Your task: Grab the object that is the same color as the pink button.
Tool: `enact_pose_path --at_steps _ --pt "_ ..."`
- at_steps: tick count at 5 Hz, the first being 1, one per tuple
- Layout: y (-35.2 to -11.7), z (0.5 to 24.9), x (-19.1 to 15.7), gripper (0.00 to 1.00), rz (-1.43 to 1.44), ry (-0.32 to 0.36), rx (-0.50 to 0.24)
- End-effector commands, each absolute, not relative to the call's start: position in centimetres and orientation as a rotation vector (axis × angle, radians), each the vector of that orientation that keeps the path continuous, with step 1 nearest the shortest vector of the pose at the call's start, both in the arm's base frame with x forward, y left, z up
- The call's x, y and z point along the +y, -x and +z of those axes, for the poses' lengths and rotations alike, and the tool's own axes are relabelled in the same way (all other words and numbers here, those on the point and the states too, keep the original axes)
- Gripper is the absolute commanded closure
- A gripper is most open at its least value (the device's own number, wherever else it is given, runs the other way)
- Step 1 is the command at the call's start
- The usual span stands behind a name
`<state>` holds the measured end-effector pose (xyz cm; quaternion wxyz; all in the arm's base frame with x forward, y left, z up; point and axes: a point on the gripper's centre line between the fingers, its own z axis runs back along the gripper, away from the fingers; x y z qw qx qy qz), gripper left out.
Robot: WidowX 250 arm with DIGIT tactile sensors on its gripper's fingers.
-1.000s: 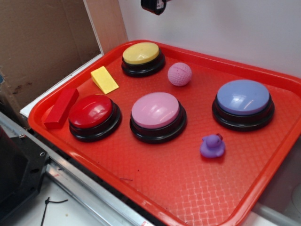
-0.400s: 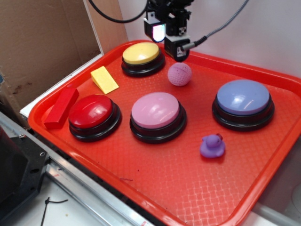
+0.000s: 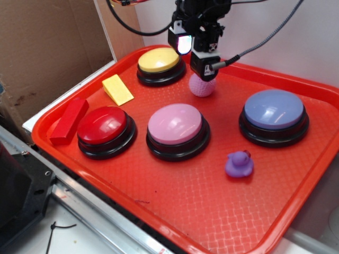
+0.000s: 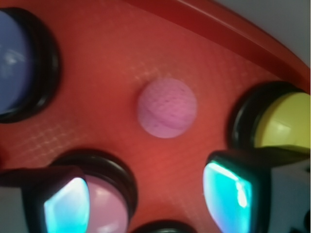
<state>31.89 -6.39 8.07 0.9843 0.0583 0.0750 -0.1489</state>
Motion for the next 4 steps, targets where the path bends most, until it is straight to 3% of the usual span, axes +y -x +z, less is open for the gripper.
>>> enact_pose_path --at_steps 1,3,4 --pt "-35.6 7.4 -6.2 0.0 -0.295 -0.166 0.13" --pt "-33.4 4.7 -6.9 0.0 -0.291 -0.114 0.245" --pt "-32.0 4.4 -5.9 0.0 -0.268 -0.126 0.287"
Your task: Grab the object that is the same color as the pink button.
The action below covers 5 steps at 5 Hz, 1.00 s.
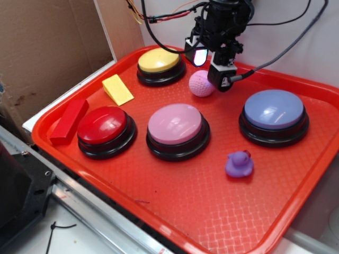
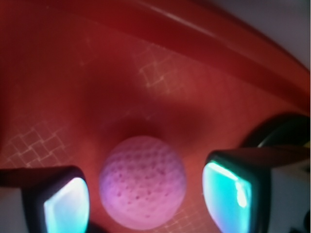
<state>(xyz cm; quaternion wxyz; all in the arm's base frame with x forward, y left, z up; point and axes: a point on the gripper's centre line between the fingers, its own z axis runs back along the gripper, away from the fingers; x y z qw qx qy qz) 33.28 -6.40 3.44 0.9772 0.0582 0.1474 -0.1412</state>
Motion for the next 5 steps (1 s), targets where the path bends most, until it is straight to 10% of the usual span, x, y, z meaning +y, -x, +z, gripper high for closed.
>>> enact_pose_path --at_steps 1,2,4,5 --pt "-31.5 3.6 -5.2 0.0 -0.246 -0.135 0.336" --pt "-31.5 2.4 -4.8 1.0 -0.242 -0.164 0.362" --pt "-31.9 3.5 -4.9 1.0 -0.233 -0.189 0.335" --pt "-31.4 8.3 -5.6 1.0 -0.219 -0.186 0.241"
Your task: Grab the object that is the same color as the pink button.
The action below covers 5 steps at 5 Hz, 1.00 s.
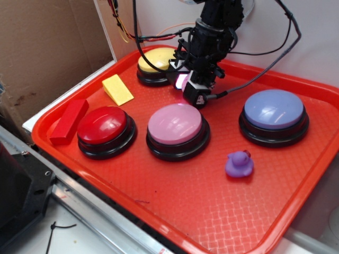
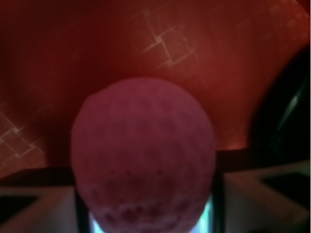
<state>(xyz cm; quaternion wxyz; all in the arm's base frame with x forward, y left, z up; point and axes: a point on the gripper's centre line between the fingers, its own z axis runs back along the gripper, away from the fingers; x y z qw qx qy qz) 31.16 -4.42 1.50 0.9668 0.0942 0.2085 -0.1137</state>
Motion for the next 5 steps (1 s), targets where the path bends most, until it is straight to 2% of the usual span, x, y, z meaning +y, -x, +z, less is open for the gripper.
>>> enact_pose_path --at_steps 1,2,3,4,5 --pt "-29.4 13.3 -7.4 1.0 -0.073 -0.118 0.095" --pt "-25.1 18.5 -7.9 1.0 0.167 -0.045 0.139" --pt "-22.7 23.3 -8.1 1.0 0.157 -0.026 0.091" --pt "-22.0 28.2 -7.9 1.0 0.141 -0.033 0.071" --pt "-21.7 31.0 -7.6 1.0 0.113 -0.092 0.039"
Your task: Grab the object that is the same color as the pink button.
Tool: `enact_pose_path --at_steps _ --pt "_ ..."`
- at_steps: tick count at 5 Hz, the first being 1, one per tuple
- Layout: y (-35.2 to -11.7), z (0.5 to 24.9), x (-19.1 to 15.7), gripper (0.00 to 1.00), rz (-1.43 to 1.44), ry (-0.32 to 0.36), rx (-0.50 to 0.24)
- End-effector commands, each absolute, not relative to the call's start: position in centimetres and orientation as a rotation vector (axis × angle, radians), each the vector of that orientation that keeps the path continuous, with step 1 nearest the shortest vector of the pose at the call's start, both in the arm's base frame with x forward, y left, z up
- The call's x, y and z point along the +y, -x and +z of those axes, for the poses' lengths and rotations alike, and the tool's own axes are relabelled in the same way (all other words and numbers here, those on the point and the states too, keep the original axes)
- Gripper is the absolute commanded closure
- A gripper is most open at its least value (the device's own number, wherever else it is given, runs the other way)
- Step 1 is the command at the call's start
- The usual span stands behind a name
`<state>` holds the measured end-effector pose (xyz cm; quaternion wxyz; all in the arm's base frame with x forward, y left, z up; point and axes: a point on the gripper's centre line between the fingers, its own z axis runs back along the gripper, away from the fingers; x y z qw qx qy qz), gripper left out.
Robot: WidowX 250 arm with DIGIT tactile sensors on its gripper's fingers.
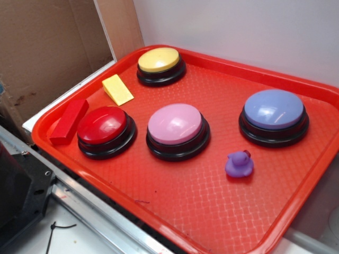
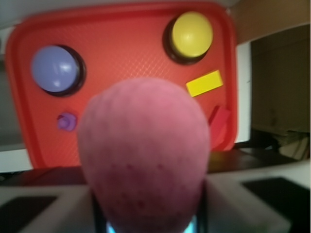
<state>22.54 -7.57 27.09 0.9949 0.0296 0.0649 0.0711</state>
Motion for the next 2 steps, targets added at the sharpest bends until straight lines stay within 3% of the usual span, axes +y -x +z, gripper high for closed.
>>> enact_pose_path --at_steps 1,2 --pt "-21.53 30.99 -7.56 1.0 0.109 -0.155 0.048" --pt "-21.64 30.55 -7.5 1.0 0.095 -0.141 0.052"
